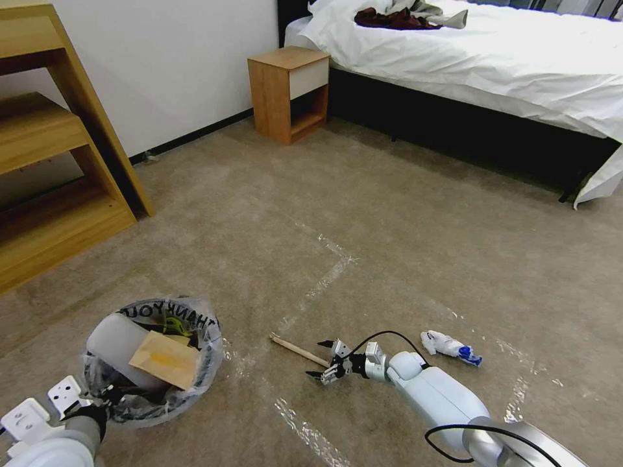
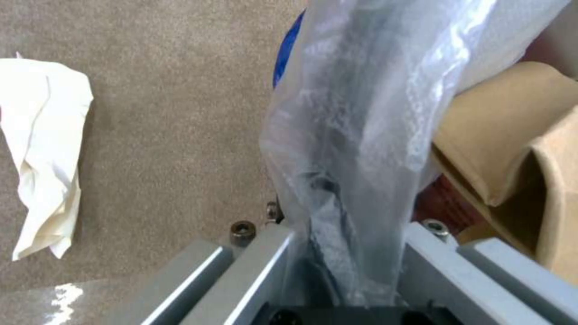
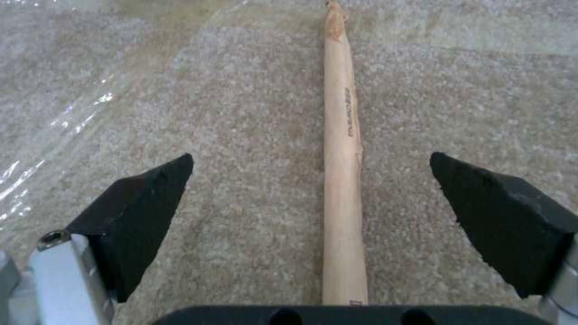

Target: Pick up the trash bin and place the garbage on the floor into it.

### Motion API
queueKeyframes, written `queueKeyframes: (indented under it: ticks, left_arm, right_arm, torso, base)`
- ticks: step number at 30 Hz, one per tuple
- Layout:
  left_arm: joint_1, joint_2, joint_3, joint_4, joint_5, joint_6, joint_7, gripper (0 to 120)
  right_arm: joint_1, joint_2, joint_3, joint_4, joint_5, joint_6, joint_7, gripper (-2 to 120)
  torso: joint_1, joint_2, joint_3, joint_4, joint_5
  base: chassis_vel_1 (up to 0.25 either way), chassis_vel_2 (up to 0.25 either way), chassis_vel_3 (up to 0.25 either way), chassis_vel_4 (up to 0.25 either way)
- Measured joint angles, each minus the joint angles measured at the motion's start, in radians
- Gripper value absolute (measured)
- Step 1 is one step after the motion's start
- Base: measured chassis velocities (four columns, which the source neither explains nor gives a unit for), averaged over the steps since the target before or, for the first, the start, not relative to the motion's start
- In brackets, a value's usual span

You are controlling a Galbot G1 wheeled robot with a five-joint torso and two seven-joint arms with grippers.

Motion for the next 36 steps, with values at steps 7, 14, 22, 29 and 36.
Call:
queueKeyframes:
  ticks: [7,14,22,29,36]
  left_arm:
    - [0.002,-0.005,0.003,0.0,0.003,-0.001,0.002,0]
    - [0.003,-0.008,0.005,0.0,0.011,-0.006,0.003,0]
    - [0.001,-0.009,0.007,0.0,0.014,-0.008,0.005,0]
    - [-0.002,-0.009,0.011,0.006,0.017,-0.009,0.006,0]
    - [-0.008,-0.006,0.013,0.019,0.018,-0.011,0.008,0]
  right_arm:
    - [0.004,0.0,-0.013,0.002,-0.006,-0.03,0.008,100]
    - [0.012,-0.011,-0.033,0.001,-0.004,-0.06,0.036,100]
    - [0.024,-0.014,-0.047,-0.01,0.011,-0.085,0.044,100]
    - [0.03,-0.011,-0.062,-0.018,0.011,-0.094,0.054,100]
    - [0.034,0.0,-0.076,-0.026,-0.005,-0.1,0.067,100]
  torso:
    - [0.0,0.0,0.0,0.0,0.0001]
    - [0.0,0.0,0.0,0.0,0.0]
    - [0.0,0.0,0.0,0.0,0.0002]
    - [0.0,0.0,0.0,-0.0001,0.0]
    - [0.0,0.0,0.0,-0.0005,-0.0004]
  base:
    - [0.0,0.0,0.0,0.0]
    - [0.0,0.0,0.0,0.0]
    - [0.0,0.0,0.0,0.0]
    - [0.0,0.0,0.0,0.0]
    - [0.0,0.0,0.0,0.0]
